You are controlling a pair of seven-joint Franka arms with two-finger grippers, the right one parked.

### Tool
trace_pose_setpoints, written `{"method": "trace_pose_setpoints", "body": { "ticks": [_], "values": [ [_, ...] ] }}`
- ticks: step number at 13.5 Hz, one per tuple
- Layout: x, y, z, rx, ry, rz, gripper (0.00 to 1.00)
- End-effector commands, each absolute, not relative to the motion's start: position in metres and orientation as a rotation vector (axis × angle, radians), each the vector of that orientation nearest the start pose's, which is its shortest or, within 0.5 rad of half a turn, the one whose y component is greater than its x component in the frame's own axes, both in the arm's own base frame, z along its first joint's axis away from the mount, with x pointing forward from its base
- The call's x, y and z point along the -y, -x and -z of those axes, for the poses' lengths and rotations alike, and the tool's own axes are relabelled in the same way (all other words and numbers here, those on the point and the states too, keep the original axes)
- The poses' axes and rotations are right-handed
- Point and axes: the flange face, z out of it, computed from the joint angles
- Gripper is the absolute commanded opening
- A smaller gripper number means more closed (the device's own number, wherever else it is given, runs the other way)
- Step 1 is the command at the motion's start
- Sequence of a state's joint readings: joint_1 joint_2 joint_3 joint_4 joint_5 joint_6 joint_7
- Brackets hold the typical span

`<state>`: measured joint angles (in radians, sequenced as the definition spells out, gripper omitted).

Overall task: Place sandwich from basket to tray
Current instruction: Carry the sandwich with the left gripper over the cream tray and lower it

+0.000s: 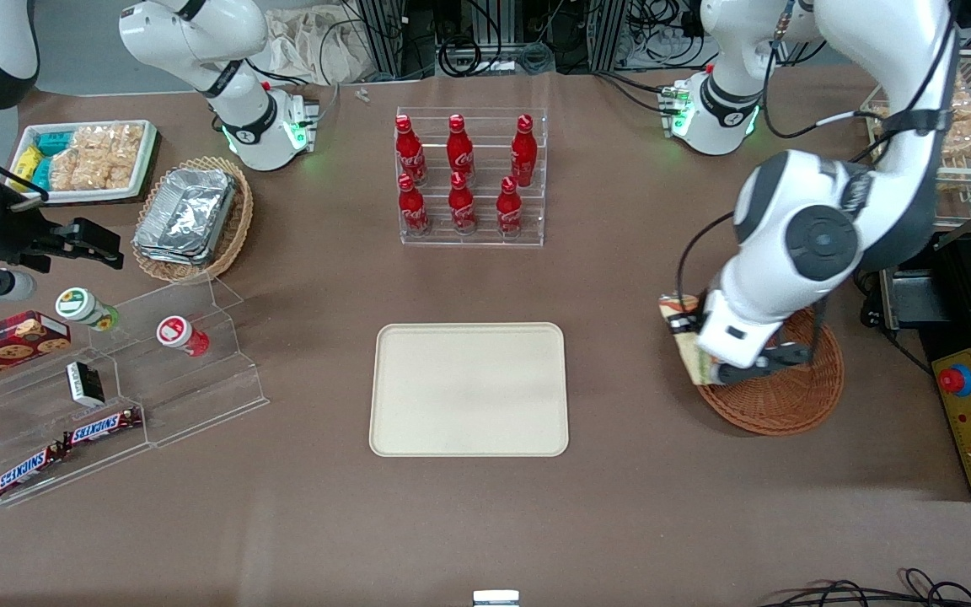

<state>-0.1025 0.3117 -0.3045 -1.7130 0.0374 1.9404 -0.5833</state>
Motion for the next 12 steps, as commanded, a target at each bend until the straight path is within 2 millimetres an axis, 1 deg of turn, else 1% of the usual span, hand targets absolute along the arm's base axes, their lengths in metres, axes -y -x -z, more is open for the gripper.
{"method": "trace_pose_setpoints", "body": {
  "ticks": [1,2,3,4,6,7,8,10,11,12],
  "values": [
    [0.293,-0.589,-0.386,0.071,3.22,-0.169,0.0],
    [0.314,-0.587,-0.372,0.027,3.252,-0.173,0.0],
    [0.327,-0.588,-0.359,0.004,3.284,-0.154,0.0],
    [0.343,-0.585,-0.344,-0.025,3.307,-0.141,0.0],
    [0.369,-0.582,-0.313,-0.067,3.347,-0.103,0.0],
    [0.382,-0.579,-0.3,-0.093,3.361,-0.068,0.0],
    [0.388,-0.58,-0.285,-0.103,3.368,-0.029,0.0],
    [0.39,-0.585,-0.261,-0.107,3.391,0.033,0.0],
    [0.391,-0.587,-0.248,-0.098,3.405,0.038,0.01],
    [0.392,-0.592,-0.242,-0.085,3.415,0.037,0.06]
  ]
}}
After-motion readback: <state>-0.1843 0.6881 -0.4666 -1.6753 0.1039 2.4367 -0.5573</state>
